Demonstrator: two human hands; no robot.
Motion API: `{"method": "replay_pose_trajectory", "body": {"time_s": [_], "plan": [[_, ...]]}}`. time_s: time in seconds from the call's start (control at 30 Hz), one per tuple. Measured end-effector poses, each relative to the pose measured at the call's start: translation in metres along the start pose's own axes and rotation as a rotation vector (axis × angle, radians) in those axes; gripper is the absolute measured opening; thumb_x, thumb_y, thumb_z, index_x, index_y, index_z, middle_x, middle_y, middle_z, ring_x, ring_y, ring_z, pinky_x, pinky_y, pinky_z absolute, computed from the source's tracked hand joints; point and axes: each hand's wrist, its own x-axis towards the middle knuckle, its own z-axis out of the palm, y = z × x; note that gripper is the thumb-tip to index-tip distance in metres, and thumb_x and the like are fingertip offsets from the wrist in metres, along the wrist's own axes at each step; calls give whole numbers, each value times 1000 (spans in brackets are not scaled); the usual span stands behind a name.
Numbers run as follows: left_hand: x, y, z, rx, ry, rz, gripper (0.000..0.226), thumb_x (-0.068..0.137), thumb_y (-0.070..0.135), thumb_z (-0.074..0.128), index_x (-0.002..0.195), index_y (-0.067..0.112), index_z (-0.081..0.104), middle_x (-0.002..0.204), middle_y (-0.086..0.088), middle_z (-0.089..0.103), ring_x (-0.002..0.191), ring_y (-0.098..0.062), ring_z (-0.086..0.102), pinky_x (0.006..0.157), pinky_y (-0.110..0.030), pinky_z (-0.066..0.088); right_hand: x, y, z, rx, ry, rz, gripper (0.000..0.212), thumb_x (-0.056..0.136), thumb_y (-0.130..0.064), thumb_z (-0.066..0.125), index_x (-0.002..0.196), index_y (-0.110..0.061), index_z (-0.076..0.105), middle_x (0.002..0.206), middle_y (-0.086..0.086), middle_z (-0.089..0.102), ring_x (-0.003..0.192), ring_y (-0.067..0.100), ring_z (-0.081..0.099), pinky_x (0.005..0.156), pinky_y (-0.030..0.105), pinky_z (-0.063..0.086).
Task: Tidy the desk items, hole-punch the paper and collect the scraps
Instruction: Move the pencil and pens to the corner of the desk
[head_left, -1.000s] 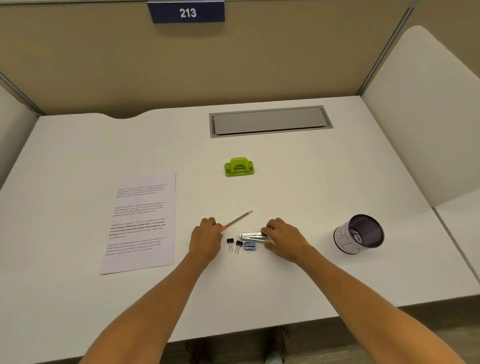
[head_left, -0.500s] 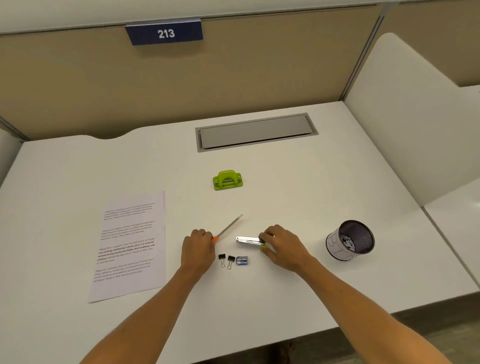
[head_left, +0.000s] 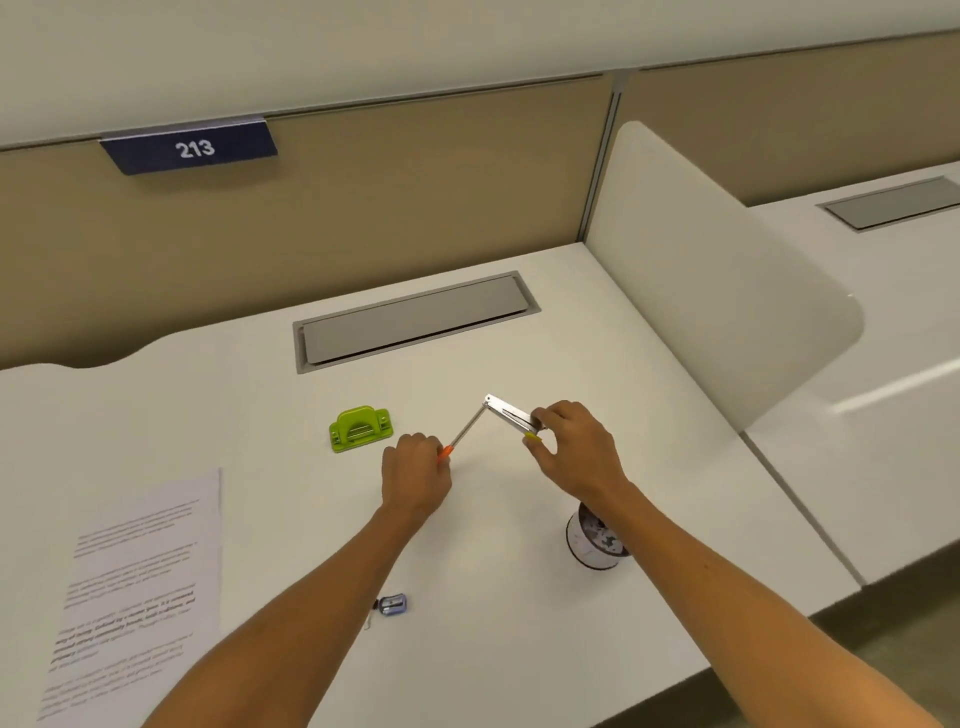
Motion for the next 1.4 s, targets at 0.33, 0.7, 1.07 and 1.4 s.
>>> {"method": "replay_pose_trajectory", "body": {"time_s": [0.33,0.7,1.07,1.4], "plan": [[86,116,22,-30,-34,-39,21,94,26,52,88,14,69,87,-3,71,87,-25,60,82,-36,40,39,111,-14,-234,1,251,18,79,-39,69,84,-21,71,76,0,69,79,26,62,70,34,37],[108,173,86,-345,-49,-400,14,85,22,63,86,9,64,86,-8,70,82,-30,67,74,-34,52,47,151,44,-308,-43,352,16,76,-38,67,77,-22,70,68,-3,66,75,25,59,74,38,34],[120,199,108,-493,-101,-532,23,81,30,71,91,11,63,94,-5,68,89,-27,66,64,-27,40,56,168,64,-273,2,407,17,76,-40,69,76,-23,70,69,-3,67,80,24,59,83,44,35],[107,174,89,-495,-24,-372,29,86,36,68,104,15,61,94,-1,69,88,-20,65,72,-29,48,59,166,42,-230,-50,440,69,76,-72,54,123,-21,58,117,0,68,109,27,57,95,49,31]]}}
